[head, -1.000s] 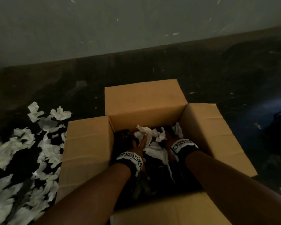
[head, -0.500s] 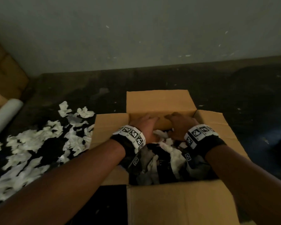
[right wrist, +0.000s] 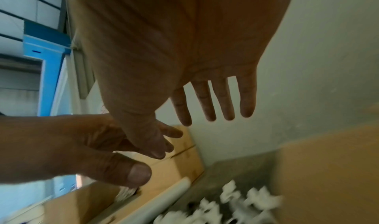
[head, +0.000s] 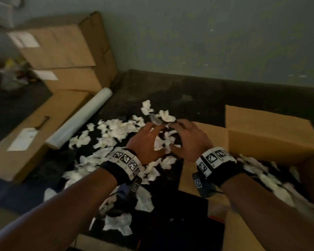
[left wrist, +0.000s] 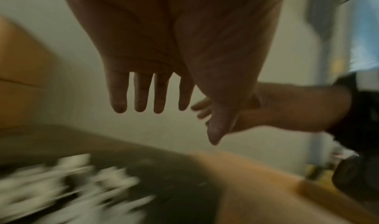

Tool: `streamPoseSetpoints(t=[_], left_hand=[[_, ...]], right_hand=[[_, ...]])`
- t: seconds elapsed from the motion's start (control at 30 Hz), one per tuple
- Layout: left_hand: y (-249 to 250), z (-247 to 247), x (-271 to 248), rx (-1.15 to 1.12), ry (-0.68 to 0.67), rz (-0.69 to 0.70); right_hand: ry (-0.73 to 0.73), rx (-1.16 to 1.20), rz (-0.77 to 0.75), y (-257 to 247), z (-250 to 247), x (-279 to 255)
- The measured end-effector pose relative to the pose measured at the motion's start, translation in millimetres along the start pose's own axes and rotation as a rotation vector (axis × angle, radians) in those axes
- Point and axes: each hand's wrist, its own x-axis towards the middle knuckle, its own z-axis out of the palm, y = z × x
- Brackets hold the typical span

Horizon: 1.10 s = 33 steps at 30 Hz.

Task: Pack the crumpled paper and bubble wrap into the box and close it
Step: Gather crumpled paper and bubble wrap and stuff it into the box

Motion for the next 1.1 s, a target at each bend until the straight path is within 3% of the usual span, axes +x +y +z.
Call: streamPoseSetpoints(t=[0.37, 0.63, 0.8, 0.93, 1.1], left_hand=[[-221.7, -9.2, -75.3, 0.027, -0.031, -0.478], [-347.9, -6.3, -95.3, -0.041, -0.041, -0.727], [-390.5, -0.6, -93.4, -0.004, -0.102, -0.979], [-409.8, 21.1, -102.2, -0.097, -0.109, -1.159], [-425.5, 41.2, -100.3, -0.26, -0.073, -1.221]], right_hand=[[-0.306, 0.0, -0.07, -139.0, 143.5, 135.8], [-0.407, 0.0, -0.166, -204.4, 209.2, 239.1], [-0.434, -0.042, -0.229, -235.1, 247.7, 307.6], [-0.479, -0.074, -0.258, -258.1, 283.6, 349.9], [-0.533, -0.146, -0.248, -279.0, 329.6, 381.6]])
